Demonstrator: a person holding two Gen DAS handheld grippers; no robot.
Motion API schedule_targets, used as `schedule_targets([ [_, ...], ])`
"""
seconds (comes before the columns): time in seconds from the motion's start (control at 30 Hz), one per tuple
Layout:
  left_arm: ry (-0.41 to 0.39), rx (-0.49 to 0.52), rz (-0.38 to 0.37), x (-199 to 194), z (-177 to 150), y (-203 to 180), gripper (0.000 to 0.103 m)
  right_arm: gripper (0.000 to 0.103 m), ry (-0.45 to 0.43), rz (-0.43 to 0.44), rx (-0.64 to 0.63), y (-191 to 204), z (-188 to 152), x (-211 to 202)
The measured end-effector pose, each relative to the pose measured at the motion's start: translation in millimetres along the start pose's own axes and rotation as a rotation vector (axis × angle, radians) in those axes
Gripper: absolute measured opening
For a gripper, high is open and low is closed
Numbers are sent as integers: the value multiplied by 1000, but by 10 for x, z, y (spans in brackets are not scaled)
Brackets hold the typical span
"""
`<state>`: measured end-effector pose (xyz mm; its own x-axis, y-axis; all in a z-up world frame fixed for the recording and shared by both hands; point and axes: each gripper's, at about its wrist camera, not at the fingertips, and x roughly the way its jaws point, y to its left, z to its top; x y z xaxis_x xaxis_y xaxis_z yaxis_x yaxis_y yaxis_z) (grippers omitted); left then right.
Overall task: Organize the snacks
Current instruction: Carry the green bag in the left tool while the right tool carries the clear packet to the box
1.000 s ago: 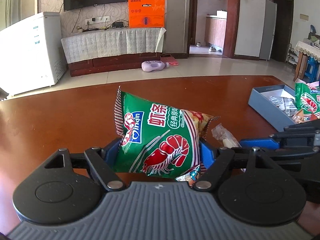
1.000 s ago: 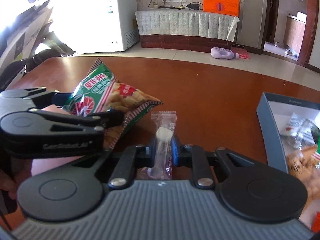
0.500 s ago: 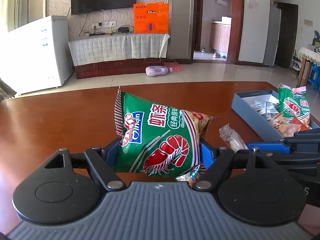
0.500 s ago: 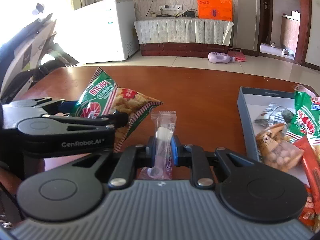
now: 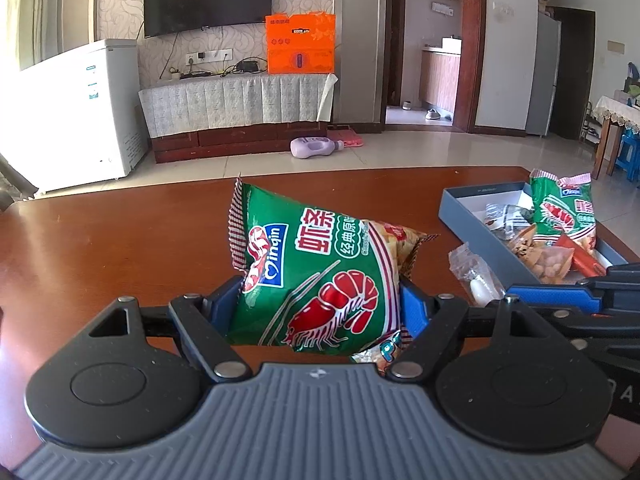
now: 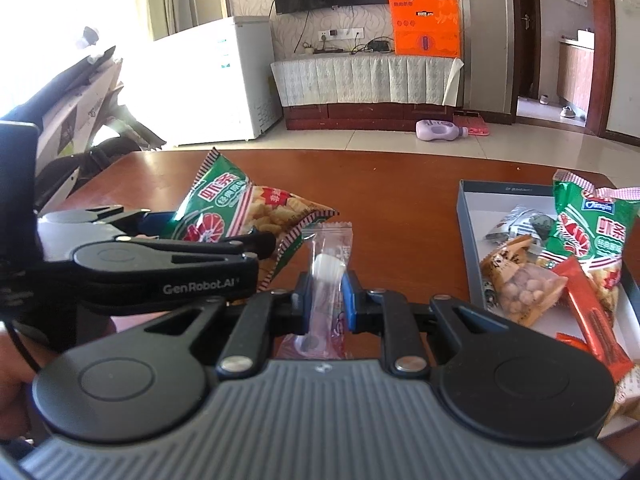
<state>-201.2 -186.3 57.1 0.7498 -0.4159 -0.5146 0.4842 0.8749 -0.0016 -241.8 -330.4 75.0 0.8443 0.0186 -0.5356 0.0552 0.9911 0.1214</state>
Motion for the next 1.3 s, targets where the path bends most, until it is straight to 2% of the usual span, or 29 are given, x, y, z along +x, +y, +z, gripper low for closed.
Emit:
schedule_targets([
  [0.17,-14,9,-15,-68,33,-159,82,19,-24,0,6,-53,-43,-147],
  [0.47,-2,13,-21,43,99,-390,82,19,-48,-19,11,-273,-77,-318],
  [1.3,-29,51,-85,179,192,-899,83,19,-57,-45,6,-522,-140,-592],
])
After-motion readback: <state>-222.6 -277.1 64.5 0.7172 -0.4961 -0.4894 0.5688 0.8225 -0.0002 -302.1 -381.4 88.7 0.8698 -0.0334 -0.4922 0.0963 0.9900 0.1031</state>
